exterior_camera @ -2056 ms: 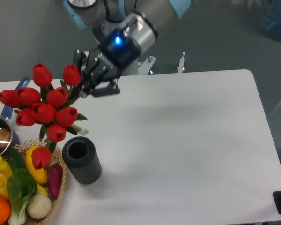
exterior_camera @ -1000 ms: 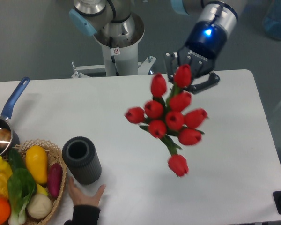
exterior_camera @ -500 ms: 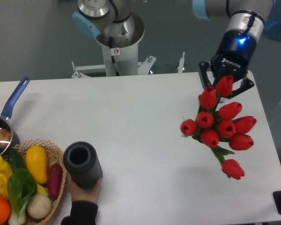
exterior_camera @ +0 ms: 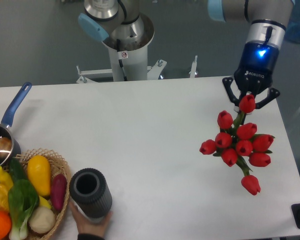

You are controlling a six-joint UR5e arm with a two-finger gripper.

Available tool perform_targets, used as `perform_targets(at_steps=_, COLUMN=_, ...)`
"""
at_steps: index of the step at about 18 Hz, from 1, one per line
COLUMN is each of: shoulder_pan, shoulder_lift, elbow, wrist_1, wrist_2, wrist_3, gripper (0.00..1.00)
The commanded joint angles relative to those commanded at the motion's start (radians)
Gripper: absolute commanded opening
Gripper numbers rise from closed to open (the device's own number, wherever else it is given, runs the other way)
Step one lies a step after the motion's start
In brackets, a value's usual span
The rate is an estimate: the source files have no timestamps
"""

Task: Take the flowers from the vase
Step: 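Carry the tulip bunch away from the vase and hold it raised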

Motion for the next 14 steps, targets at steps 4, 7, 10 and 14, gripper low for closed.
perform_targets(at_steps=4, shoulder_pan=-0.037, shoulder_lift=0.009, elbow=0.021, wrist_1=-0.087, wrist_2=0.283, wrist_3=0.109, gripper=0.0)
perform_targets(at_steps=7, shoulder_pan=-0.055, shoulder_lift=0.014, elbow=0.029, wrist_1=-0.198, wrist_2=0.413, wrist_3=0.181, gripper=0.0)
perform_targets(at_steps=10, shoulder_pan=-0.063, shoulder_lift=0.025, elbow=0.04, wrist_1=-0.247, wrist_2=0.532, wrist_3=0.222, gripper=0.0)
perform_targets(at_steps=14, shoulder_pan=-0.132, shoulder_lift=-0.006, elbow=0.115, wrist_1=-0.328, wrist_2=0.672, wrist_3=0.222, gripper=0.0)
